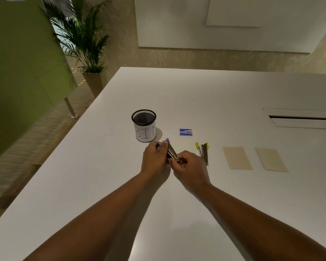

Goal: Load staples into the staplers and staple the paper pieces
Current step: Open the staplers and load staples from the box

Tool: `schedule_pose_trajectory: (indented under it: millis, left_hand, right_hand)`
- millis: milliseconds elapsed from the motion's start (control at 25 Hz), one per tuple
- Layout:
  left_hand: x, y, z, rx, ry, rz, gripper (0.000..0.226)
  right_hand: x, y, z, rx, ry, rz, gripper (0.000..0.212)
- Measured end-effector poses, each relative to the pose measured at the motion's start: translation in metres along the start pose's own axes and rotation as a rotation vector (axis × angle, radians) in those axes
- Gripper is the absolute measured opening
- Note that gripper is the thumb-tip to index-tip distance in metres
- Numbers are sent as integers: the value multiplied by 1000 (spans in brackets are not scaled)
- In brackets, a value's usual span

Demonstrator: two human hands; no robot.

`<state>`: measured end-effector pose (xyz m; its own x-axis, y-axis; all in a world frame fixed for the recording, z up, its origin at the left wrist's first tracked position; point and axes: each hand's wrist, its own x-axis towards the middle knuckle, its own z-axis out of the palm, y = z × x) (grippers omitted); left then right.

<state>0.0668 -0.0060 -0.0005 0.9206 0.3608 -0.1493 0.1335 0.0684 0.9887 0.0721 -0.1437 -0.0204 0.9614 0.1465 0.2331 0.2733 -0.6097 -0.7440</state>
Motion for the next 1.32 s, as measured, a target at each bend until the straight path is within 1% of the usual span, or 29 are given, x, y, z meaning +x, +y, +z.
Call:
schedule_pose_trajectory:
  millis: [80, 120, 160, 240, 280, 320, 440, 560, 680, 720, 800, 880, 920, 1000, 1120, 1200, 1320]
  left_hand:
    - [-6, 0, 3, -61, 1, 3, 21]
    - [-7, -1, 3, -25, -9, 38, 18]
    - [-9, -2, 1, 42, -21, 96, 18]
    - [-8, -7, -3, 250, -76, 208, 22]
    - [-7, -9, -4, 326, -108, 240, 24]
    - [-7, -10, -4, 364, -136, 262, 25]
    - [-7, -16, -2, 420, -180, 305, 29]
    - [-8, -18, 1, 474, -174, 330, 36]
    - [-10, -20, 5, 464, -144, 309, 49]
    - [-10, -22, 6, 435, -141, 298, 50]
    - [-7, -25, 6, 380, -136, 276, 47]
    - [-5, -23, 5, 372, -107, 278, 40]
    - [-5, -20, 5, 369, -90, 287, 38]
    - [-6, -16, 4, 346, -101, 307, 39]
    - [1, -19, 2, 281, -104, 292, 36]
    - [8, -22, 1, 166, -76, 257, 34]
    - [18, -29, 1, 100, -8, 225, 33]
  right_hand:
    - [0, 1, 0, 55, -27, 9, 18]
    - [0, 2, 0, 84, -38, 14, 23]
    - [0, 2, 0, 105, -52, 29, 34]
    - [2, 3, -1, 117, -83, 51, 59]
    - [3, 4, -2, 115, -97, 51, 65]
    - [3, 4, -3, 111, -110, 45, 66]
    - [2, 2, -5, 100, -136, 11, 52]
    - [2, 4, -6, 92, -132, 3, 39]
    - [1, 2, -5, 102, -124, 29, 32]
    - [0, 1, -5, 101, -121, 31, 31]
    - [0, 0, -3, 120, -76, 52, 31]
    - [3, 0, -3, 207, 58, 109, 32]
    - [5, -1, -3, 231, 90, 117, 30]
    - [5, -3, -3, 223, 84, 101, 27]
    - [5, -1, -2, 268, 135, 125, 27]
    - [3, -1, -2, 310, 139, 127, 25]
    - [1, -3, -4, 365, 155, 113, 23]
